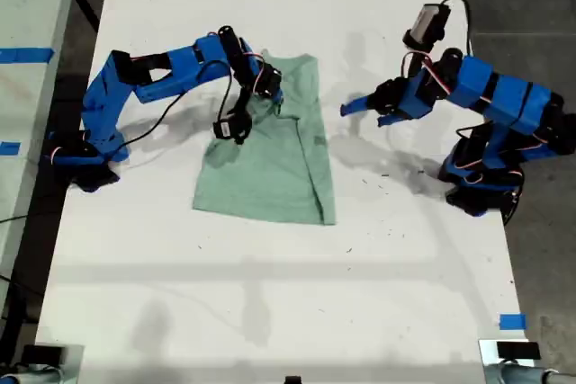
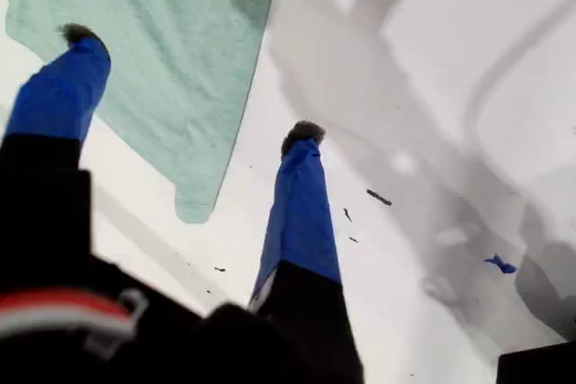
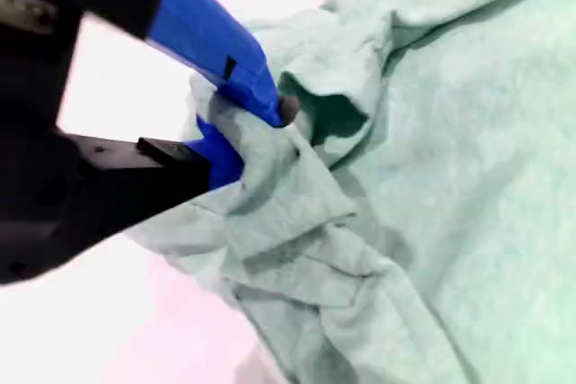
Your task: Fold tshirt
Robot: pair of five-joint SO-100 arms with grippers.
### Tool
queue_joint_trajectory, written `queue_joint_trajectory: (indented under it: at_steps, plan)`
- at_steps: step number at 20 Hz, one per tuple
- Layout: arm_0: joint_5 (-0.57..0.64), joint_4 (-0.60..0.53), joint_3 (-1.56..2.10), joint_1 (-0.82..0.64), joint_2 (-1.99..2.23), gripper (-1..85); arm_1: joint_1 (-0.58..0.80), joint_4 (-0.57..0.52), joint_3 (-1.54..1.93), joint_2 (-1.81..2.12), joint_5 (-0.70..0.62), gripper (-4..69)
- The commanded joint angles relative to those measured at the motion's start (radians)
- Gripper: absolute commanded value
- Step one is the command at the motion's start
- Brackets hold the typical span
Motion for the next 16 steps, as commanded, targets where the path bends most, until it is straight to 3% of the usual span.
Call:
queue_joint_trajectory:
  at_steps: [1, 2, 4, 11, 14, 16]
  plan:
    - [-0.017, -0.140, -0.066, 0.017, -0.038, 4.6, -0.021, -0.043, 0.003, 0.034, 0.021, 35.2]
    - [-0.017, -0.169, -0.067, 0.015, -0.049, 23.1, -0.026, -0.049, 0.011, 0.034, 0.029, 35.2]
    - [-0.017, -0.121, -0.067, -0.011, -0.005, 29.2, -0.038, -0.055, 0.023, 0.034, 0.043, 35.2]
    - [-0.063, 0.453, 0.135, -0.135, 0.500, 28.3, -0.086, -0.005, 0.043, 0.060, 0.061, 35.7]
    - [-0.164, 0.399, 0.577, -0.058, 0.859, 26.6, -0.133, 0.049, 0.034, 0.091, 0.084, 36.0]
    - [-0.296, 0.365, 0.838, 0.043, 1.051, 26.6, -0.183, 0.084, 0.026, 0.112, 0.118, 36.0]
